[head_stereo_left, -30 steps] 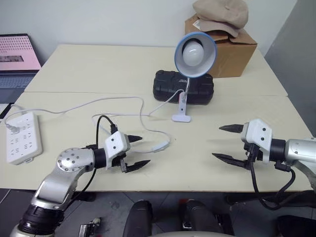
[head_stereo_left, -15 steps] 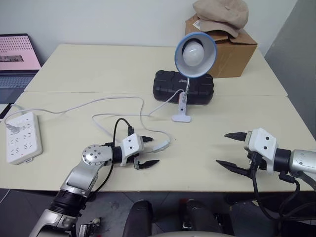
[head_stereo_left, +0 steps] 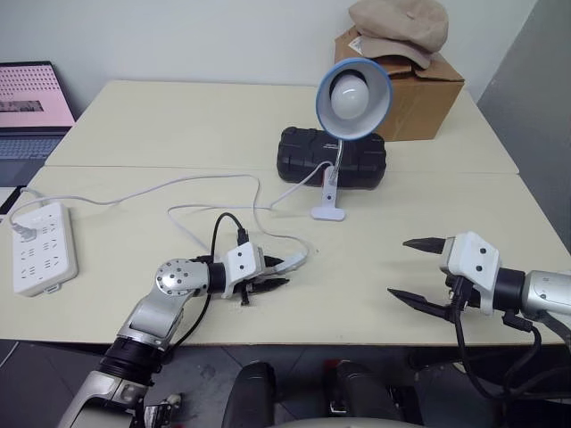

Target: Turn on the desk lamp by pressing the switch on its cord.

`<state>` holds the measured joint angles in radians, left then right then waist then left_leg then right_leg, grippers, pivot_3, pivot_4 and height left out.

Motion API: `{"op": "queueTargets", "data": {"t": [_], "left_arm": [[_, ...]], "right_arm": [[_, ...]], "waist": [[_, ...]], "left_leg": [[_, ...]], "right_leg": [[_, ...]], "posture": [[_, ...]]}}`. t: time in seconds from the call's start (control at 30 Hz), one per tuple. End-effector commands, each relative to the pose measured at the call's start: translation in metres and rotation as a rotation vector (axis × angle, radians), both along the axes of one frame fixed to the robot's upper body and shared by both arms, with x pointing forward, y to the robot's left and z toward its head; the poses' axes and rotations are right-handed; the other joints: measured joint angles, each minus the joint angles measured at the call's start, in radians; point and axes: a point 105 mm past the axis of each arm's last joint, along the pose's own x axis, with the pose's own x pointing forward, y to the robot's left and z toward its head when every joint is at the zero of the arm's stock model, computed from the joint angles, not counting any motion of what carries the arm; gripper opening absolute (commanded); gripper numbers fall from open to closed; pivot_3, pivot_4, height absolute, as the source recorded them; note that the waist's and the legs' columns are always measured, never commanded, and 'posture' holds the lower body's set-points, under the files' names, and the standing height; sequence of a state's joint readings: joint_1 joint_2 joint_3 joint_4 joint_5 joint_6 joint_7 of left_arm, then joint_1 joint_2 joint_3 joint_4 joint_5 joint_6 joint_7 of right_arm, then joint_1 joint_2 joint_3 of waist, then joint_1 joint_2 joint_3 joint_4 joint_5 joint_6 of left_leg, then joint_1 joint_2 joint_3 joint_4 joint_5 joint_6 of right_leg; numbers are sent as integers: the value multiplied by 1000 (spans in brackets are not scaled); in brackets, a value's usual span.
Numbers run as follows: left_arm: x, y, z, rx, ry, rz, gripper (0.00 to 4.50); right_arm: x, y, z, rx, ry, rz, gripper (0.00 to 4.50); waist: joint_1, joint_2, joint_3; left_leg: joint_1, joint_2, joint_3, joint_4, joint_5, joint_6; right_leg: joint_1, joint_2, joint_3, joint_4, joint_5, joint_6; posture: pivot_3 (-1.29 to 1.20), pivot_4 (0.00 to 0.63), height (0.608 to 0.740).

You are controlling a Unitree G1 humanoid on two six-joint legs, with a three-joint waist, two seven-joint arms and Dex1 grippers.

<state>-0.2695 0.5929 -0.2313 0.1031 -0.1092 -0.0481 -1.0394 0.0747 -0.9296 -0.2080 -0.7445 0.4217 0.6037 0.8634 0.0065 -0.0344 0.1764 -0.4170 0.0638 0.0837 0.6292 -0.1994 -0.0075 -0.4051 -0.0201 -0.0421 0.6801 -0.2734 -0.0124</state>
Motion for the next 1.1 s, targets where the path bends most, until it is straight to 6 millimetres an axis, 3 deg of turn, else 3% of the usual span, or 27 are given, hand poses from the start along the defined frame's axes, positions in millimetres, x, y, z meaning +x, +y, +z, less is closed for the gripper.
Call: {"op": "queueTargets", "data": {"t": [0.03, 0.1, 0.33, 0.6, 0.8, 1.1], "left_arm": [[4, 2, 4, 16, -28, 3, 772], [6, 2, 5, 7, -32, 9, 404], [6, -1, 20, -22, -43, -11, 394], [1, 5, 46, -4, -41, -47, 394], [-5, 5, 47, -4, -38, -30, 394], [-12, 4, 48, -12, -38, -8, 394]], "right_arm": [[0, 4, 12, -4, -48, 19, 4500], [2, 6, 13, -5, -51, 24, 4500], [11, 25, 20, 34, -47, 84, 4500], [36, 100, 15, 59, 25, 333, 4500], [52, 134, 0, 5, 44, 429, 4500], [59, 151, -15, -41, 78, 493, 4500]], "waist": [[0, 0, 0], [0, 0, 0], [-4, 0, 0], [-14, -1, 0], [-10, -1, 0], [-9, -1, 0]], "left_leg": [[0, 0, 0, 0, 0, 0], [0, 0, 0, 0, 0, 0], [0, 0, 0, 0, 0, 0], [0, 1, 0, -1, 0, 0], [-2, 1, 2, 0, 0, 0], [-2, 1, 1, 0, 0, 0]], "right_leg": [[0, 0, 0, 0, 0, 0], [0, 0, 0, 0, 0, 0], [0, 0, 0, 0, 0, 0], [-1, 1, 0, 1, 0, -1], [-2, 1, 1, 0, -1, -1], [-2, 1, 0, 1, -1, -1]], "posture": [[0, 150, 740], [0, 150, 740], [0, 150, 740], [0, 150, 740], [0, 150, 740], [0, 150, 740]]}}
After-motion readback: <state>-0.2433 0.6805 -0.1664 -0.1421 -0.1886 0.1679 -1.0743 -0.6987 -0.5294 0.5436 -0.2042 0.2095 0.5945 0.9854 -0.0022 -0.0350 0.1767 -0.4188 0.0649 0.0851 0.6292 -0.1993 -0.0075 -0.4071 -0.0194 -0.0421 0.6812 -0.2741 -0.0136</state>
